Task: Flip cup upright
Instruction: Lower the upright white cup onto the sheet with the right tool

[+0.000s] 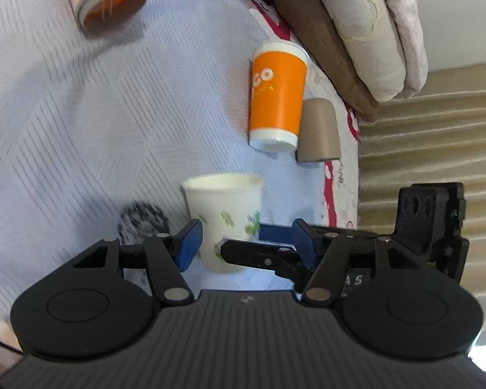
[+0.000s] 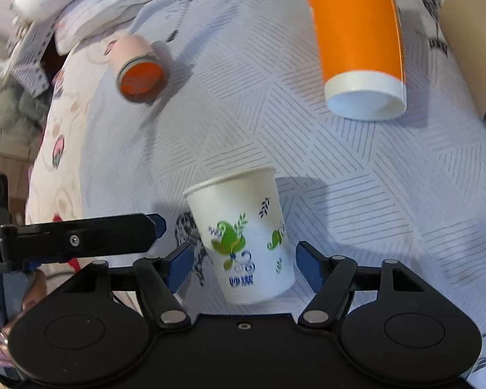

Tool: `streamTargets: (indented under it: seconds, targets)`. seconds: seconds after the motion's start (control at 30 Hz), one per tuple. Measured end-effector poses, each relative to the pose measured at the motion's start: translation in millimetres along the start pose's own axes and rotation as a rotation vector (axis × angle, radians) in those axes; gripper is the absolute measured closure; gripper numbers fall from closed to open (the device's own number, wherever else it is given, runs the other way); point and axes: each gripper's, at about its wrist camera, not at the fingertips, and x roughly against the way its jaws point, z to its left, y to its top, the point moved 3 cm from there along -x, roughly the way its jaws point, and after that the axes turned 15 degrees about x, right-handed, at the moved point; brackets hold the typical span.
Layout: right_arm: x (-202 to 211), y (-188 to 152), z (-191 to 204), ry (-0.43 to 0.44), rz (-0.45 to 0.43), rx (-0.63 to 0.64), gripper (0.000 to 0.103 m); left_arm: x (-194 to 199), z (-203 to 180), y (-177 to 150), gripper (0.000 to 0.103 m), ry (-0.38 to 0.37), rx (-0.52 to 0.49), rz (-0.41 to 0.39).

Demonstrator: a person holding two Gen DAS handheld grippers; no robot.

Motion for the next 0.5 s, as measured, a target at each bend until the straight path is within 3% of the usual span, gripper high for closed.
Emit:
streamTargets:
  seconds: [0.3,0.5]
  targets:
    - [15,-13,25,-0.153,0.055,0.352,0.025,-23,0,-20,0.044,0.104,-0.077,-0.077]
    - [11,-7,24,-0.200,0.004,0.400,0.025,-34,5,-9,0.044,0.107,-0.081,-0.103]
